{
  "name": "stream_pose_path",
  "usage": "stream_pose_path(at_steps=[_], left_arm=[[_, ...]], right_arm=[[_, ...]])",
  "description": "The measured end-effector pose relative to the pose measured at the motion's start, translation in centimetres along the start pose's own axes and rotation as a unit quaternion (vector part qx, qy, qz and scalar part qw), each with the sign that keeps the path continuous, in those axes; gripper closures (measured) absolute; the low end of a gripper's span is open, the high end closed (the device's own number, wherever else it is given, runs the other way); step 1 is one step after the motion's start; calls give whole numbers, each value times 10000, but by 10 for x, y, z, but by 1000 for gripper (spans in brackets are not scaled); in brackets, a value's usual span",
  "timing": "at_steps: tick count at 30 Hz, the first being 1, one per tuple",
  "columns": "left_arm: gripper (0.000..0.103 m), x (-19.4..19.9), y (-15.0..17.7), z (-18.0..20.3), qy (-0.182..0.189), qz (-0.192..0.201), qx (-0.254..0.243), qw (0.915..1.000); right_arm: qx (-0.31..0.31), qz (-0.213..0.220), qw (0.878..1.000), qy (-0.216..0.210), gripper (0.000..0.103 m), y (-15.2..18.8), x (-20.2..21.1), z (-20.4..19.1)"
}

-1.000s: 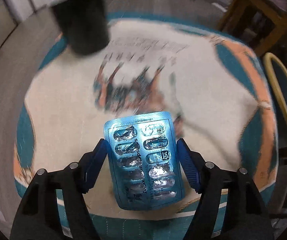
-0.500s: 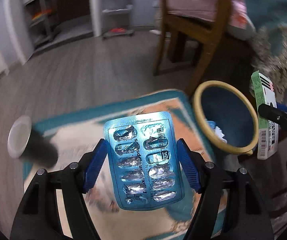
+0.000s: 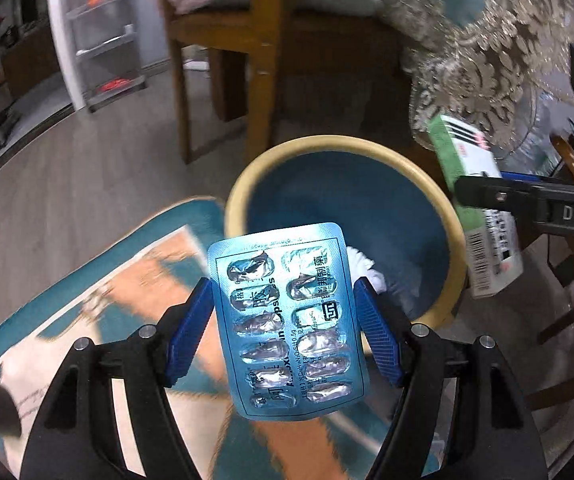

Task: Collect trash
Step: 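Carry box and blister pack over the teal bin and open both tools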

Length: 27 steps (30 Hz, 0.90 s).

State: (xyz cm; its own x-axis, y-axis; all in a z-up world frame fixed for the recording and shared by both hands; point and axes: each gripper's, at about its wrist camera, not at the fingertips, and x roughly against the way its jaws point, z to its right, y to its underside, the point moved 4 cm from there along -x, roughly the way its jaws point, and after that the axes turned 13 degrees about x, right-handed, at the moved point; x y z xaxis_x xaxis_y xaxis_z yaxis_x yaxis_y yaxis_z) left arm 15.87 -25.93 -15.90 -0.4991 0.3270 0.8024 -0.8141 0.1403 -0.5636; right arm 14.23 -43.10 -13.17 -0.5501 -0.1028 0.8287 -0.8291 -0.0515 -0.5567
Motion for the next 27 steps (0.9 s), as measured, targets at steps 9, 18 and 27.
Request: stream_pose_path(at_steps=[9, 18, 27], left_arm=[[16, -5, -18, 3, 195, 426, -26, 9989], [16, 58, -16, 0, 141, 491, -142, 9986], [6, 148, 4, -7, 49, 812, -210, 9965]], right_arm=[[-227, 344, 9991, -121, 18, -11, -8, 2], [-109, 375, 9992, -58, 17, -7, 29, -11], [275, 766, 9965, 192, 8, 19, 110, -45]])
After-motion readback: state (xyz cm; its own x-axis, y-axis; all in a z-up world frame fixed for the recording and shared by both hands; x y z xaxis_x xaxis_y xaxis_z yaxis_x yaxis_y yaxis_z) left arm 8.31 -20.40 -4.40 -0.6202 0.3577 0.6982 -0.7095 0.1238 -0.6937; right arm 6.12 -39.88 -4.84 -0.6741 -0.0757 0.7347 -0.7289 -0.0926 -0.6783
